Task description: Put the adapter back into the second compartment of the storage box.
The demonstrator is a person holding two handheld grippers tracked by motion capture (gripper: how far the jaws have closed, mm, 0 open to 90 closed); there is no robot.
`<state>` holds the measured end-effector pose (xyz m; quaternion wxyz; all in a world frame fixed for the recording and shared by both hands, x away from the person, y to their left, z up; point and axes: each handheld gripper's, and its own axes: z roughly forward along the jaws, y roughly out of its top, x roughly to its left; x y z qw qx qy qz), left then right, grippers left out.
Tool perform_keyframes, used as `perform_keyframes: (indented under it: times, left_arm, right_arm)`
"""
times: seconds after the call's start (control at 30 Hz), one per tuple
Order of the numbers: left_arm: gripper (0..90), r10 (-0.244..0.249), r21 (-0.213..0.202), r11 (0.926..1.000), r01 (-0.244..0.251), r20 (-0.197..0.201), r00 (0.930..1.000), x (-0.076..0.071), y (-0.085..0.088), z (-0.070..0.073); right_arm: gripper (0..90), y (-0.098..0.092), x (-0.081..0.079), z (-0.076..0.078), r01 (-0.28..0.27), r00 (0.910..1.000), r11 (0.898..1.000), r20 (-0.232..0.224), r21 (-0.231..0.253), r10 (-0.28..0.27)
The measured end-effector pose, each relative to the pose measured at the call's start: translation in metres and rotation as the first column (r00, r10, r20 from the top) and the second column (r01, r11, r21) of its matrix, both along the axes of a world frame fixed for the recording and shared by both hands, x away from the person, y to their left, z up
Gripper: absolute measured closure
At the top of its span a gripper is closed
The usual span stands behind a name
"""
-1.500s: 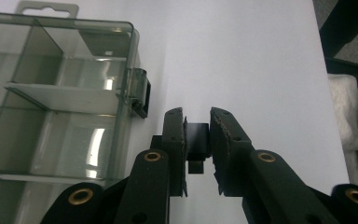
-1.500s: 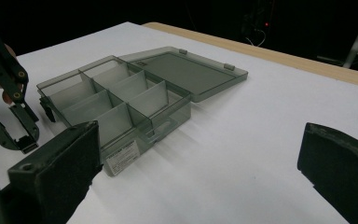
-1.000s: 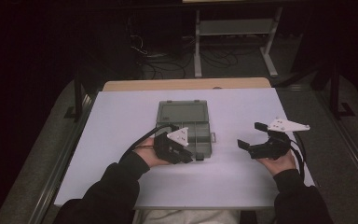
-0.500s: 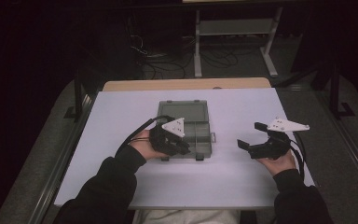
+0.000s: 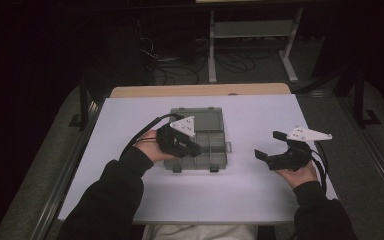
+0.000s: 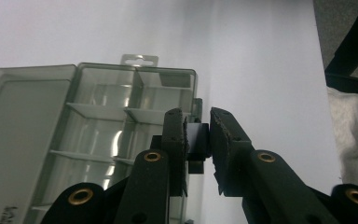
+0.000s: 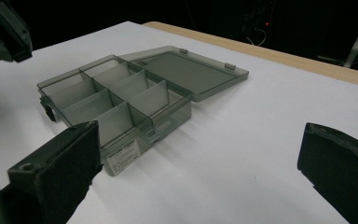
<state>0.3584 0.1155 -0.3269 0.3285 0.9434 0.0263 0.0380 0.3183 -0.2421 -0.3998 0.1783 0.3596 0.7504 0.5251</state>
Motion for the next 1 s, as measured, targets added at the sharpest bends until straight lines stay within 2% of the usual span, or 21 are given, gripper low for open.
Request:
perform_keyframes:
  times: [0.37, 0.5, 0.63, 0.77, 0.93, 1.0]
  left_arm:
    - [76.1, 0.023, -0.002, 0.9997, -0.023, 0.016, 0.9996, 0.013, 0.003, 0.014]
    - [76.0, 0.047, -0.007, 0.9989, -0.047, 0.013, 0.9988, 0.020, 0.006, 0.015]
    - [76.0, 0.069, -0.036, 0.9970, -0.069, 0.003, 0.9976, 0.028, 0.012, 0.017]
    - [76.0, 0.087, -0.008, 0.9962, -0.087, 0.016, 0.9961, 0.035, 0.013, 0.017]
    - [76.0, 0.122, -0.032, 0.9920, -0.122, 0.003, 0.9925, 0.045, 0.018, 0.015]
    - [76.0, 0.137, -0.029, 0.9902, -0.136, 0.002, 0.9906, 0.049, 0.020, 0.013]
  right_arm:
    - [0.0, 0.000, 0.000, 0.000, -0.001, 1.0000, 1.000, 0.003, 0.002, 0.001]
    - [0.0, 0.000, -0.001, 0.000, -0.002, 1.0000, 1.000, 0.001, 0.003, 0.002]
    - [0.0, 0.000, -0.001, 0.000, -0.002, 1.0000, 1.000, 0.002, 0.003, 0.002]
    - [0.0, 0.000, 0.000, 0.000, -0.004, 1.0000, 1.000, 0.003, 0.000, 0.004]
    - [0.0, 0.000, 0.000, 0.000, -0.005, 1.0000, 1.000, 0.003, -0.002, 0.005]
    - [0.0, 0.000, 0.000, 0.000, -0.005, 1.0000, 1.000, 0.003, -0.002, 0.005]
